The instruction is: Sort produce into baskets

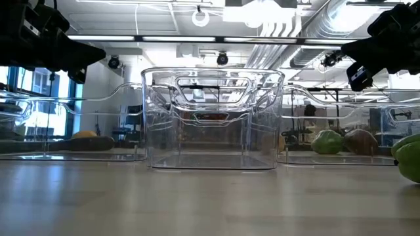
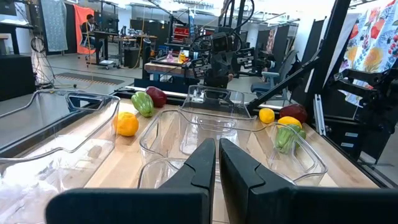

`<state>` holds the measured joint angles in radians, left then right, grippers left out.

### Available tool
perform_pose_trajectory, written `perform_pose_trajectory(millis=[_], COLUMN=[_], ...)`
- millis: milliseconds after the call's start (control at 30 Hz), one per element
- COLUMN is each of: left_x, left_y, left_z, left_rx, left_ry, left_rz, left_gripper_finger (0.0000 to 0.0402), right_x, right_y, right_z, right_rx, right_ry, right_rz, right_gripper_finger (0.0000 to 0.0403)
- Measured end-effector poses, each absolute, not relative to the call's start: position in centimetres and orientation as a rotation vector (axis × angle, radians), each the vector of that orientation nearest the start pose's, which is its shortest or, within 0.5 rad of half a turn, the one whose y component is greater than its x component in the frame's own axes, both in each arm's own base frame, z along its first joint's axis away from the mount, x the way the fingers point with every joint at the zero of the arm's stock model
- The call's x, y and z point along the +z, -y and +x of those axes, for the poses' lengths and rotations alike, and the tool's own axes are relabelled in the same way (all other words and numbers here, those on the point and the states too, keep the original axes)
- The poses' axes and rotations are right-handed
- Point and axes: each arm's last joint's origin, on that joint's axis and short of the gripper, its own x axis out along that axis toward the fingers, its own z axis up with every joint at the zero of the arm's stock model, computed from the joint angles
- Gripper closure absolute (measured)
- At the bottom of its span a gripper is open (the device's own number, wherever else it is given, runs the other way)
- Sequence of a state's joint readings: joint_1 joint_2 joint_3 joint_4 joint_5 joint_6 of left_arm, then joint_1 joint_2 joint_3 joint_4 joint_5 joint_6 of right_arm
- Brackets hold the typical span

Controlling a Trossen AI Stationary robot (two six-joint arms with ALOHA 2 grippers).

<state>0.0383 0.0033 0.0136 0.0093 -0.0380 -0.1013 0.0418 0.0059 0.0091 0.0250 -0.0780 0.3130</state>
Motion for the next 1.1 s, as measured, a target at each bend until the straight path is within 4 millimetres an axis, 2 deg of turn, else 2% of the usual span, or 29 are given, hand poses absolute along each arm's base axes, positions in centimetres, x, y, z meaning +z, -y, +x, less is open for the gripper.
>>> perform_pose_trajectory(millis=[1100], left_x=[16.89], left_y=[-0.48], left_z=[9.69], left_rx=[0.075], left_ry=[0.023], left_rz=[-0.101], left_gripper_finger=[0.0392], right_x=[16.85], right_y=[-0.57], right_z=[9.73], right_rx=[0.102], right_ry=[0.012], right_rz=[0.315], right_gripper_finger=[0.0403])
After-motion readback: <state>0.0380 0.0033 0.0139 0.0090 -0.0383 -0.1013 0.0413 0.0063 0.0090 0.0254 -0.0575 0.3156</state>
